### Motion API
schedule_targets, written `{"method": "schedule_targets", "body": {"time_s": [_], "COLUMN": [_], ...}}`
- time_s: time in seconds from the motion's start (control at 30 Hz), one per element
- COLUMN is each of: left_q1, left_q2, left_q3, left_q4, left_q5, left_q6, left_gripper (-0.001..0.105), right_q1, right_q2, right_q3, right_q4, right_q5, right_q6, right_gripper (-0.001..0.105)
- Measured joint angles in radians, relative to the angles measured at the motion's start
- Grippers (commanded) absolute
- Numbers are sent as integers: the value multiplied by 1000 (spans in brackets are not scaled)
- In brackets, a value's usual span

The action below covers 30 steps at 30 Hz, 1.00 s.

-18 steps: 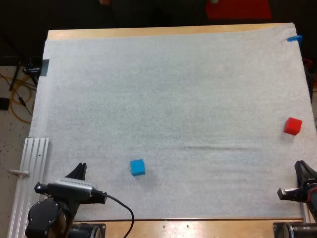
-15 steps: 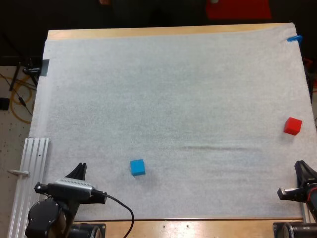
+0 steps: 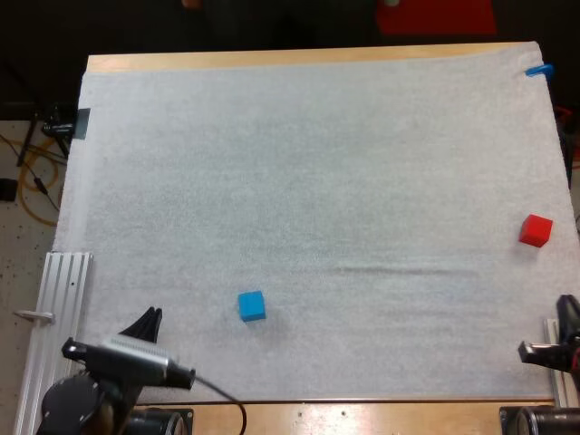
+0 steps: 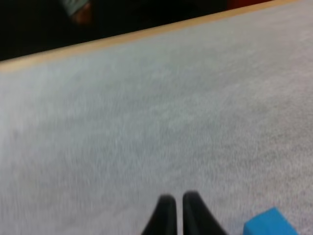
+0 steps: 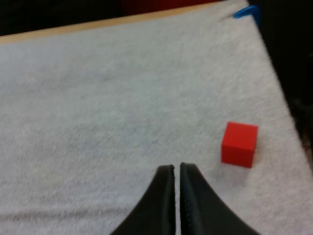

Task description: Stack red cube on blue cube

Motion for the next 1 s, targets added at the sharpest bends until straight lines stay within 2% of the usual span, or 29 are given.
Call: {"method": "schedule_targets", "body": {"time_s": [0.07,0.2,0.27,0.53,0.73,1.0], "left_q1": [0,-29,-53,-241,-381,-422], "left_q2": [0,42,82,232,311,369], "left_q3": [-38,-121,-149,-253,-268,-268], "left_q4": [33,51,59,111,145,145], "left_q5": [13,98,110,127,141,144], "left_q6": [38,46,46,49,69,96], "left_gripper": [0,0,0,0,0,0], "right_q1": [0,0,0,0,0,0], "right_q2": [15,82,118,261,299,369], "right_q3": [-29,-92,-120,-225,-270,-270], "right_q4": [7,6,6,78,130,157], "right_q5": [17,21,27,27,57,157], "right_q6": [0,0,0,0,1,89], "right_gripper": [0,0,0,0,0,0]}}
